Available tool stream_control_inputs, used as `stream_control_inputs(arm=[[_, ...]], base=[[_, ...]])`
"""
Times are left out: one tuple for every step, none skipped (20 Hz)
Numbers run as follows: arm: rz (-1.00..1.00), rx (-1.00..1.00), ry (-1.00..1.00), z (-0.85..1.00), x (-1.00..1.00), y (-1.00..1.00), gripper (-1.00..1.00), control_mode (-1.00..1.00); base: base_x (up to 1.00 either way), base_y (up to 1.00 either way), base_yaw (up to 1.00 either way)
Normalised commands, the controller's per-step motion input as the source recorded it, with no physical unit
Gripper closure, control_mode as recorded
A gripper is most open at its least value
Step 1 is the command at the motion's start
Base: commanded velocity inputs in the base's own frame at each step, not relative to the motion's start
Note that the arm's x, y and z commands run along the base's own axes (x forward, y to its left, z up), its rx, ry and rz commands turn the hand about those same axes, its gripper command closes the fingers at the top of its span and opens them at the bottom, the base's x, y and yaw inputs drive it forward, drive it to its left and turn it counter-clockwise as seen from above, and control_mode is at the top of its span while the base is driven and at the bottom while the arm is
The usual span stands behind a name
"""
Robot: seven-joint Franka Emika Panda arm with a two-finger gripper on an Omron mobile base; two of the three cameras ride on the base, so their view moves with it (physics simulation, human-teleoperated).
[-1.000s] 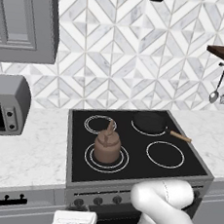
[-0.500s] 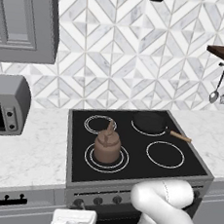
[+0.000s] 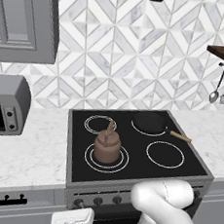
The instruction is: Pick the kettle from the counter and place it on a stove burner. Then turn the burner on.
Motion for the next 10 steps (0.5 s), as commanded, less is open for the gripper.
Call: stream_control_inputs(arm=[[0.14, -0.44, 0.17, -0.41, 0.03, 0.29, 1.0, -1.0], [0.14, -0.46, 0.19, -0.46, 0.03, 0.33, 1.0, -1.0], [0.15, -0.48, 0.21, -0.51, 0.04, 0.37, 1.0, -1.0], [0.15, -0.49, 0.21, -0.51, 0.04, 0.42, 1.0, -1.0], [0.16, -0.51, 0.2, -0.52, 0.01, 0.47, 1.0, -1.0], [0.17, -0.52, 0.2, -0.51, 0.01, 0.51, 1.0, -1.0], [0.17, -0.54, 0.21, -0.49, 0.0, 0.59, 1.0, -1.0], [0.16, -0.56, 0.23, -0.46, 0.0, 0.64, 1.0, -1.0], [0.16, -0.56, 0.22, -0.41, 0.0, 0.66, 1.0, -1.0], [0.15, -0.56, 0.21, -0.38, 0.0, 0.7, 1.0, -1.0]], base=[[0.0, 0.0, 0.0], [0.0, 0.0, 0.0], [0.0, 0.0, 0.0], [0.0, 0.0, 0.0], [0.0, 0.0, 0.0], [0.0, 0.0, 0.0], [0.0, 0.0, 0.0], [0.0, 0.0, 0.0], [0.0, 0.0, 0.0], [0.0, 0.0, 0.0]])
